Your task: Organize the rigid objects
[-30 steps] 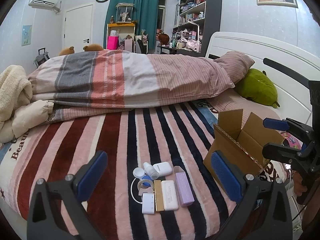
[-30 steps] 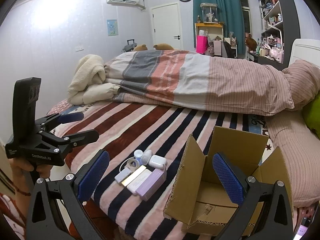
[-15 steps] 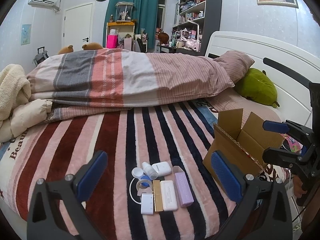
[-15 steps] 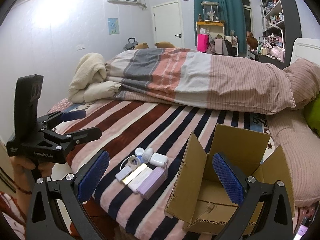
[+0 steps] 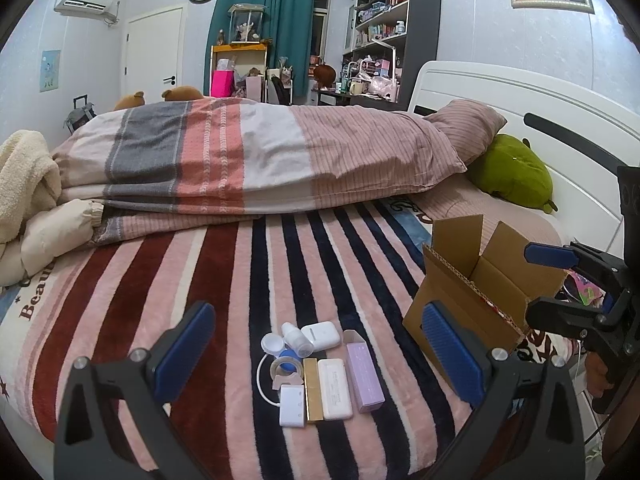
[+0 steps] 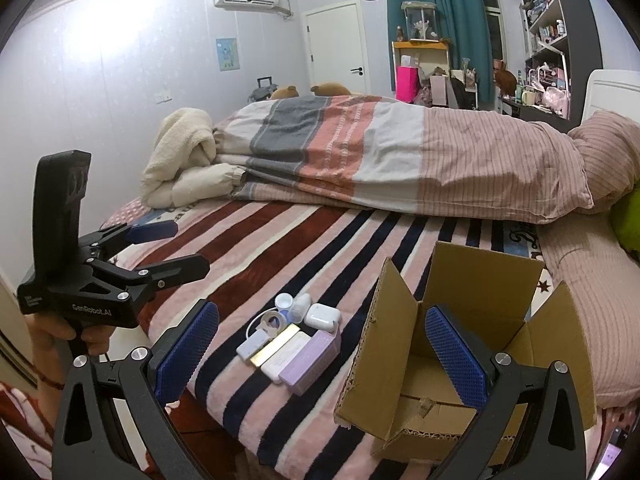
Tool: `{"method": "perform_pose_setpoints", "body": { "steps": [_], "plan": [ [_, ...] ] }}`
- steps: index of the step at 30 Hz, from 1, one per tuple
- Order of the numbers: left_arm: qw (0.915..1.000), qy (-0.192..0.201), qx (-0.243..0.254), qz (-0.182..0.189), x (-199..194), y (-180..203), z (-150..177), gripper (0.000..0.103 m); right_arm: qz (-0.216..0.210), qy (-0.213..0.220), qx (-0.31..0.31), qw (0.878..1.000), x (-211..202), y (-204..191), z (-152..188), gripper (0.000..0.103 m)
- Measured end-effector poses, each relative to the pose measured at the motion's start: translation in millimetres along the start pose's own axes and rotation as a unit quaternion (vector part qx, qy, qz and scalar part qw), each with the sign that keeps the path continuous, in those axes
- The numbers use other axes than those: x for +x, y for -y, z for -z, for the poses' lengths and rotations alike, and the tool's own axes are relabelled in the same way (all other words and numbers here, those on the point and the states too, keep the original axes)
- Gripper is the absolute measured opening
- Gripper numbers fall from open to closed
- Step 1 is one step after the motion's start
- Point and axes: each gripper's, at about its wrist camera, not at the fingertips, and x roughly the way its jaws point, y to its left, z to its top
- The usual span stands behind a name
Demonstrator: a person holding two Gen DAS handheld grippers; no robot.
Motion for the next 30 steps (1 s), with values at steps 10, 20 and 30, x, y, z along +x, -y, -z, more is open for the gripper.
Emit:
{"method": "perform_pose_setpoints", "body": {
  "steps": [10, 20, 30],
  "plan": [
    [1.0000, 0.000, -0.002, -0.002, 0, 1, 3, 0.103, 0.000, 0.000, 0.000, 1.000, 0, 0, 1, 0.103],
    [1.0000, 0.000, -0.003, 0.000, -2, -1, 8, 0.103, 0.003, 0.011, 0.000, 1.000, -3, -5, 4, 0.103],
    [0.9992, -0.021, -0.015, -0.032, 13, -48, 25, 0.103, -0.041, -0.019, -0.042, 0.998, 46, -67, 16, 0.056]
  ]
}}
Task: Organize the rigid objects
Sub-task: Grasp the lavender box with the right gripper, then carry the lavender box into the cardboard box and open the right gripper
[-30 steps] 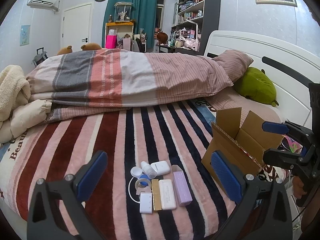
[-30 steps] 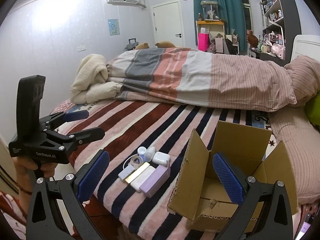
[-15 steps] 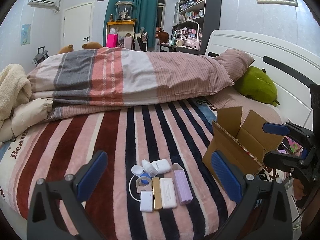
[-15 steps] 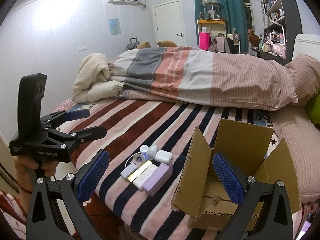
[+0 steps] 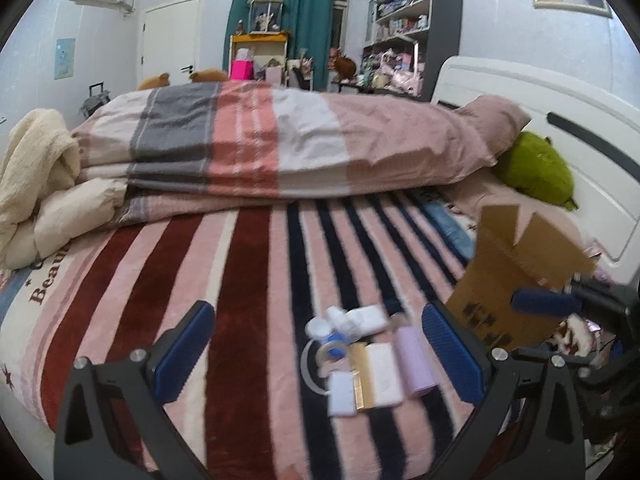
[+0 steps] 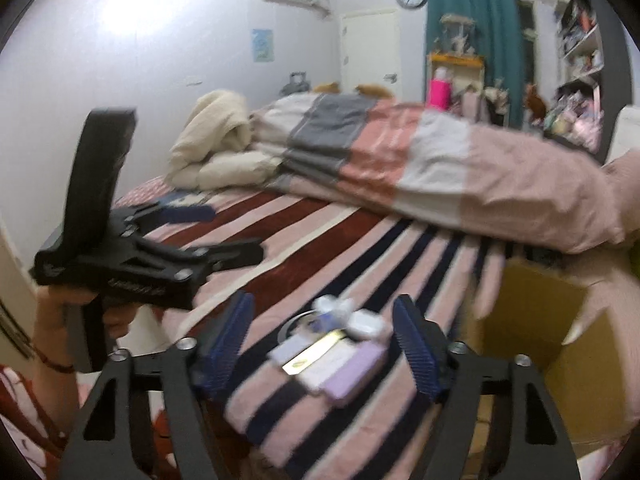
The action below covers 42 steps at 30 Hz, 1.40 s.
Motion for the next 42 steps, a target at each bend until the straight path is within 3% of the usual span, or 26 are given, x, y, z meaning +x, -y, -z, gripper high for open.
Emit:
{"method": "perform_pose_setpoints", "body": {
  "steps": [2, 7, 11, 17, 18, 20, 24, 29, 33, 35, 39, 42],
  "plan": [
    [0.9999, -0.011, 0.005, -0.008, 7, -6, 9, 0.103, 0.005, -0.021, 0.022, 1.000, 19, 0, 10, 0.044],
    [0.9996, -0.026, -0.001, 0.007, 20, -25, 29, 0.103, 0.078, -0.059, 0.085, 0.992, 61, 12, 49, 0.043],
    [0.9995, -0.031, 0.002, 0.001, 27, -30, 39, 0.103, 0.106, -0.074, 0.141, 0.981, 87, 30, 69, 0.043],
    [0.9992, -0.039, 0.004, -0.003, 33, -33, 47, 0.103, 0.151, -0.083, 0.153, 0.973, 116, 41, 75, 0.042],
    [0.9992, -0.040, 0.004, -0.003, 33, -33, 47, 0.103, 0.154, -0.088, 0.155, 0.972, 121, 44, 75, 0.040],
    [0.9991, -0.042, 0.002, 0.000, 35, -34, 48, 0.102, 0.157, -0.101, 0.150, 0.971, 125, 45, 77, 0.025],
    [0.9989, -0.045, -0.007, 0.011, 35, -37, 48, 0.102, 0.164, -0.107, 0.128, 0.972, 109, 43, 80, 0.022],
    [0.9960, -0.079, -0.020, 0.037, 42, -37, 47, 0.102, 0.151, -0.134, 0.133, 0.970, 116, 50, 84, 0.023],
    [0.9942, -0.083, -0.018, 0.066, 44, -35, 48, 0.102, 0.158, -0.151, 0.109, 0.970, 128, 49, 83, 0.023],
    [0.9915, -0.087, -0.015, 0.095, 43, -30, 45, 0.102, 0.158, -0.134, 0.094, 0.974, 118, 43, 79, 0.021],
    [0.9810, -0.079, -0.015, 0.177, 37, -19, 28, 0.102, 0.115, -0.085, 0.046, 0.989, 91, 16, 53, 0.021],
    [0.9757, -0.073, -0.001, 0.207, 32, -6, 9, 0.096, 0.055, -0.040, 0.029, 0.997, 66, 1, 29, 0.021]
  ]
}}
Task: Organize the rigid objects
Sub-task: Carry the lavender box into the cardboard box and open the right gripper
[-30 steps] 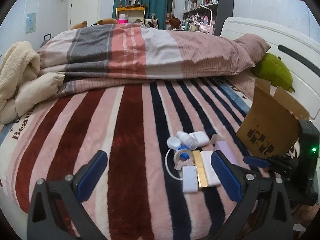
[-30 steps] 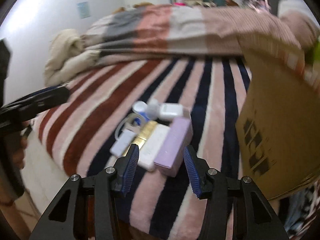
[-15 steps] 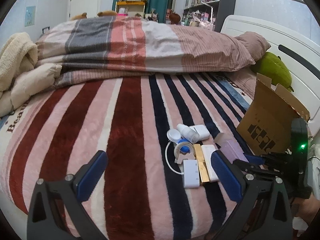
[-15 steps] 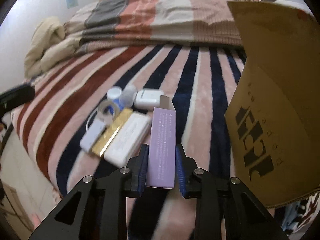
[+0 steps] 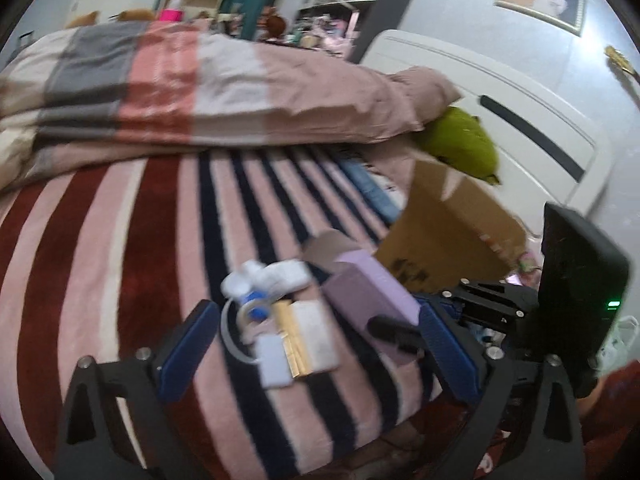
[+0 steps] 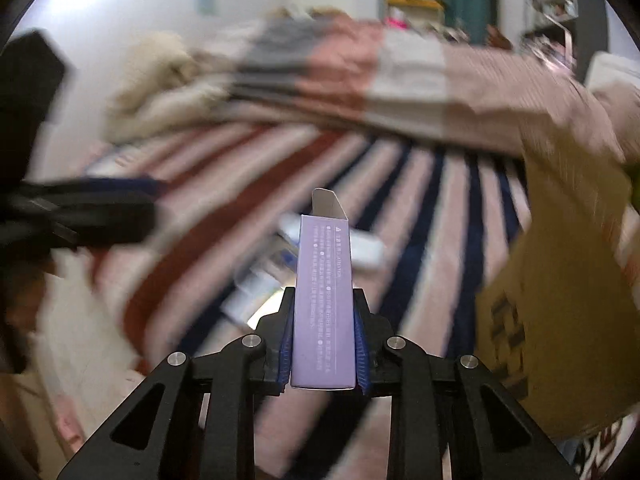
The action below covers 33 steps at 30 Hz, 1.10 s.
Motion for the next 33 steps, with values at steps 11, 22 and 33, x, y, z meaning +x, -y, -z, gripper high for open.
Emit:
{"method": "perform_pose_setpoints", "body": {
  "steps": [11, 22, 33],
  "plan": [
    [0.9952, -0.001, 0.030, 0.093, 20, 59, -65, 0.054, -0.054, 0.056, -0.026, 0.997, -52, 10, -40, 0.020],
    [0.9841, -0.079, 0.098, 0.125, 107, 162, -130, 0.053, -0.020, 0.026, 0.044, 0.998, -105, 126, -43, 0.020],
    [0.9744, -0.185, 0.098, 0.083, 179, 190, -125, 0.059, -0.015, -0.097, 0.091, 0.991, -83, 195, -24, 0.023]
  ]
}}
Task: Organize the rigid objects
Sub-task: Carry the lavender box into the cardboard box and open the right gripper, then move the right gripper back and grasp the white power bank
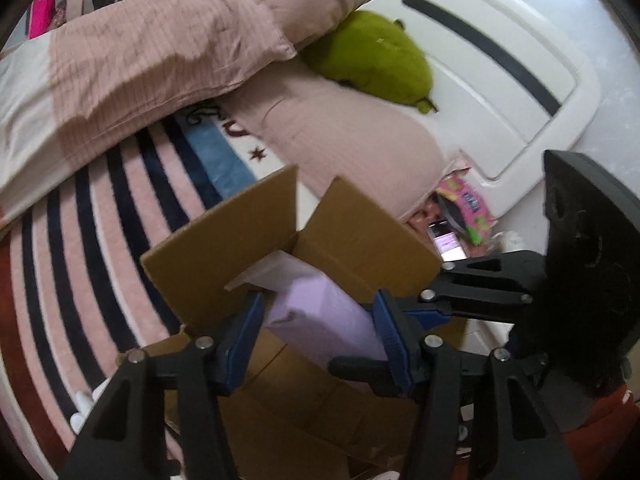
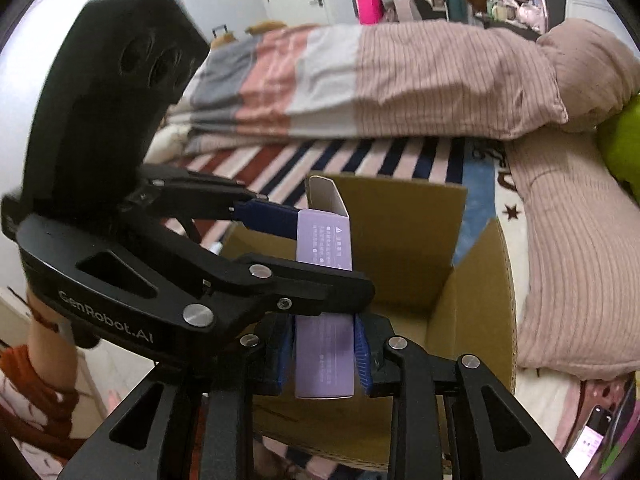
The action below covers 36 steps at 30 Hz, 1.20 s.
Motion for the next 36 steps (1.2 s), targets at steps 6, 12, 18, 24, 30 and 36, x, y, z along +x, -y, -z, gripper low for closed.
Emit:
{"method": "perform_pose_setpoints", "body": {
  "steps": [6, 12, 18, 24, 30, 36],
  "plan": [
    [0.9997, 0.024, -0.007, -0.006, -25, -6, 10, 0.072, 0.010, -0.006, -0.011, 1.000, 3, -11, 5, 0.034],
    [0.9934, 0.092, -0.005, -0.069, -86, -25, 34, 0.079, -0.028, 0.039, -0.049, 0.998, -10, -61, 0, 0.034],
    [0.9769, 0.147, -0.037, -0.151, -139, -73, 93, 0.080, -0.119, 0.037, -0.092, 0.988, 13, -142, -3, 0.034],
    [0.9628, 0.163, -0.078, -0.201, -150, -121, 156, 0.085, -0.140, -0.003, -0.079, 0.987, 75, -186, 19, 0.042],
    [0.9575, 0.170, -0.108, -0.206, -139, -151, 203, 0.090, -0.053, -0.040, -0.040, 0.997, 143, -173, 53, 0.043],
    [0.9563, 0.161, -0.122, -0.212, -127, -162, 226, 0.090, -0.033, -0.060, -0.018, 0.998, 181, -166, 71, 0.044]
  ]
}}
